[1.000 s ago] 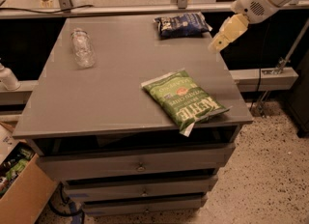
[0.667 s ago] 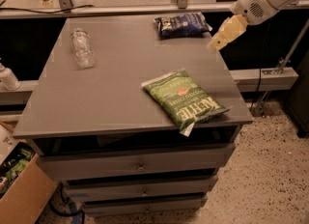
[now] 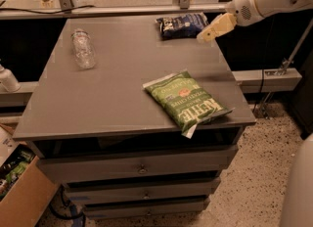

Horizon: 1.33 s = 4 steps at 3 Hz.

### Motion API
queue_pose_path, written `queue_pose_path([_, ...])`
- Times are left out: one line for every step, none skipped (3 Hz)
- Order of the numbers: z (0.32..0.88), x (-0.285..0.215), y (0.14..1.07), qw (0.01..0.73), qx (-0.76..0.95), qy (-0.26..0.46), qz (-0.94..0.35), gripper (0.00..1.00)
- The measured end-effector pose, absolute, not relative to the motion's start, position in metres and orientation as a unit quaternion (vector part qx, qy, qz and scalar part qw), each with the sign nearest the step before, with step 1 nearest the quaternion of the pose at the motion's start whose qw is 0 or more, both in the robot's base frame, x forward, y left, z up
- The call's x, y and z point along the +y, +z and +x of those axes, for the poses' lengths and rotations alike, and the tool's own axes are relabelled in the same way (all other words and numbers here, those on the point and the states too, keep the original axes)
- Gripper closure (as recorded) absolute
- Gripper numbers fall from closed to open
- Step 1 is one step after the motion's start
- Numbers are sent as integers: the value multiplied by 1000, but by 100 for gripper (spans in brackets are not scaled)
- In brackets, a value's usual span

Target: Pick blue chip bag

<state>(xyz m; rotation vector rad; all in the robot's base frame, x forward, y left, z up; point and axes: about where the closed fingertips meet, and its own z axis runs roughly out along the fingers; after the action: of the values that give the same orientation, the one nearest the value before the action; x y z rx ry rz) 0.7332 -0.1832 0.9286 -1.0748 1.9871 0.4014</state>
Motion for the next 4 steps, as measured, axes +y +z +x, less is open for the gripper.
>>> queue_pose_path([766, -179, 927, 446, 779, 182, -401, 0])
queue_pose_path([786, -177, 928, 471, 777, 181, -376, 0])
queue_pose_path([804, -176, 921, 481, 791, 160, -342, 0])
queue_pose_path([817, -168, 902, 474, 807, 147, -320, 0])
